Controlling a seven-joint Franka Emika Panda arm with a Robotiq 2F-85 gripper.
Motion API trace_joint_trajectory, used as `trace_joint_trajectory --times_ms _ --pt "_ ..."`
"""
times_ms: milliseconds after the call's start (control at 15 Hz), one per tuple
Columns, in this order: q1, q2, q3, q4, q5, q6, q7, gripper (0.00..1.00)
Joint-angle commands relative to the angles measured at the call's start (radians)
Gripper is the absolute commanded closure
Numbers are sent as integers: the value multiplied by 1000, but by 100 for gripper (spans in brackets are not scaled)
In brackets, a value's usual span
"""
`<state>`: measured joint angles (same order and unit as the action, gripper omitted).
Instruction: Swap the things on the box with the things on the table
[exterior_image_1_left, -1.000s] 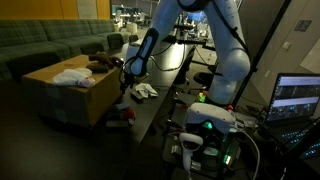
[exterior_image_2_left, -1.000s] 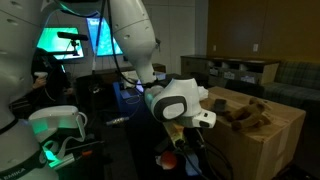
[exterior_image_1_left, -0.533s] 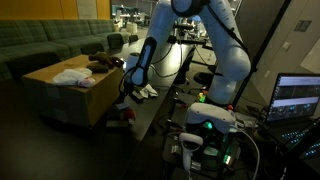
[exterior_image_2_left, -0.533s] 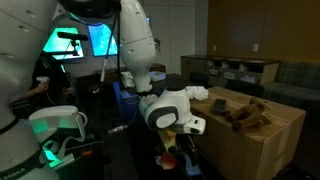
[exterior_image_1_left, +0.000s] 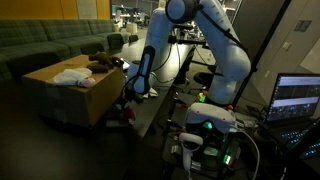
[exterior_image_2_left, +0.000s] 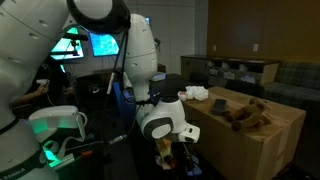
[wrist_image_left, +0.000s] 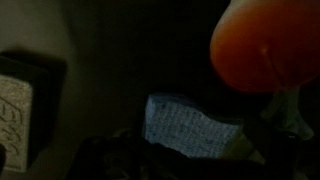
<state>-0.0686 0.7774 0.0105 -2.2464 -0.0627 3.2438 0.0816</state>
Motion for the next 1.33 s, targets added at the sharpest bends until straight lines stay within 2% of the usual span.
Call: trace_joint_trajectory --times_ms 0,1267 --pt "13 42 -6 25 33 63 -17 0" --pt "34 180 -50 169 107 71 7 0"
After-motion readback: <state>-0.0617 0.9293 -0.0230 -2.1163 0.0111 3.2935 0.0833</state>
